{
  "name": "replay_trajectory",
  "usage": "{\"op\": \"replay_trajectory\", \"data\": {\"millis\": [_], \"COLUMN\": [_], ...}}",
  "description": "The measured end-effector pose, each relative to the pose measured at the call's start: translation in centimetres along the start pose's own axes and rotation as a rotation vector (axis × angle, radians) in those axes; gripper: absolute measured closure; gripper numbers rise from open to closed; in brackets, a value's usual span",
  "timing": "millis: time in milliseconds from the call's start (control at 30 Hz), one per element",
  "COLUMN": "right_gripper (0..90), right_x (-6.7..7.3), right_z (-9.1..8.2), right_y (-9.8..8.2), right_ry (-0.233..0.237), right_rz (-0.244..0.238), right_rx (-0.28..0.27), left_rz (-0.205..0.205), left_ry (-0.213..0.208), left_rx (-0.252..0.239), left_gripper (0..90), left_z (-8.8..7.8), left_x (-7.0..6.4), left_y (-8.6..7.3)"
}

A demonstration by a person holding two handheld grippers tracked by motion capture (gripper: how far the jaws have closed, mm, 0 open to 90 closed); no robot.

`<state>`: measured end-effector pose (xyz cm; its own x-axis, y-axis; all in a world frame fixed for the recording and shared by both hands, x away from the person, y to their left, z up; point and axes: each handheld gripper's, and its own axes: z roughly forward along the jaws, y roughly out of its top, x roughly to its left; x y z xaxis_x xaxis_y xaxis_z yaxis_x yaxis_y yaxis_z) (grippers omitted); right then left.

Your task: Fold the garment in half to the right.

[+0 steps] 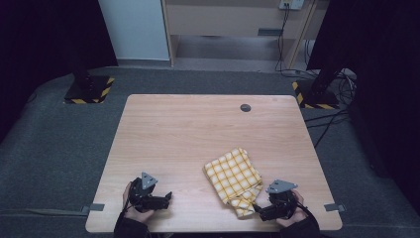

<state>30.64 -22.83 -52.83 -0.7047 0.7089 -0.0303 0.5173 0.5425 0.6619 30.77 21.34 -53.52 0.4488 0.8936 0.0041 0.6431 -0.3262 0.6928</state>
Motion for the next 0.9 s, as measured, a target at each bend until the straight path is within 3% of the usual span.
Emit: {"op": "replay_trajectory", "data": {"millis": [167, 367, 900], "right_gripper": [1.5, 0.3, 0.2], "right_x": [0.7, 1.3, 3.1], "right_z": [0.5, 1.1, 3.0], "right_y": [0.3, 0.7, 2.5], "right_ry": [-0.005, 0.014, -0.067], "right_rz": [-0.006, 0.039, 0.136], "right_rx": [0.007, 0.012, -0.033], "left_rz": [0.003, -0.013, -0.014], "left_ry": [-0.002, 0.013, 0.015], "left_rx": [0.000, 0.000, 0.000], "left_gripper": [0.0, 0.0, 0.0], "left_z": [0.0, 0.1, 0.1], "left_x": [0.0, 0.0, 0.1], "left_y": [0.0, 0.1, 0.1]}}
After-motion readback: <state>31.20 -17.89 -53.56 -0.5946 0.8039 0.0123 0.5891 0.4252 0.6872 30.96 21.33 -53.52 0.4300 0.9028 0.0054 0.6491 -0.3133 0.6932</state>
